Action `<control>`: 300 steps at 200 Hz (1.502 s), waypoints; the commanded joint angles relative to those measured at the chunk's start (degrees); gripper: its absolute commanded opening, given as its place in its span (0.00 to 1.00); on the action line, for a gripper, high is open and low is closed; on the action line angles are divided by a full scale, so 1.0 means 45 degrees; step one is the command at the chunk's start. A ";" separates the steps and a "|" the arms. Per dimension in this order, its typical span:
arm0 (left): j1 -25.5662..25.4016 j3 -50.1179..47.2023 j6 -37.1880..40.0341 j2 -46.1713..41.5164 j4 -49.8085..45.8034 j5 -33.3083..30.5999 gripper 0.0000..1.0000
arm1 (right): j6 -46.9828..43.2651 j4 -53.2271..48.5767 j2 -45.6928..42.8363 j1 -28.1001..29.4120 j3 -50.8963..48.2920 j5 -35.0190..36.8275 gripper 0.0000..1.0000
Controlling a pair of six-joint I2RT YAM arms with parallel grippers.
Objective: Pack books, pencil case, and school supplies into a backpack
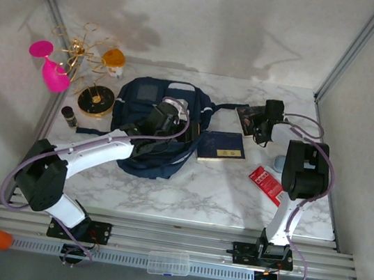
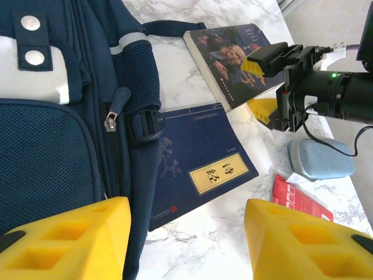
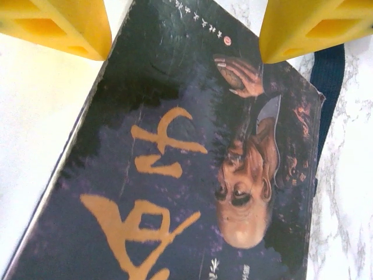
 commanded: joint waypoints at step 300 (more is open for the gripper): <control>0.0425 0.0737 -0.0235 0.1196 0.0165 0.1017 0.58 | -0.2046 0.3493 -0.0506 -0.0709 -0.0694 -0.0857 0.00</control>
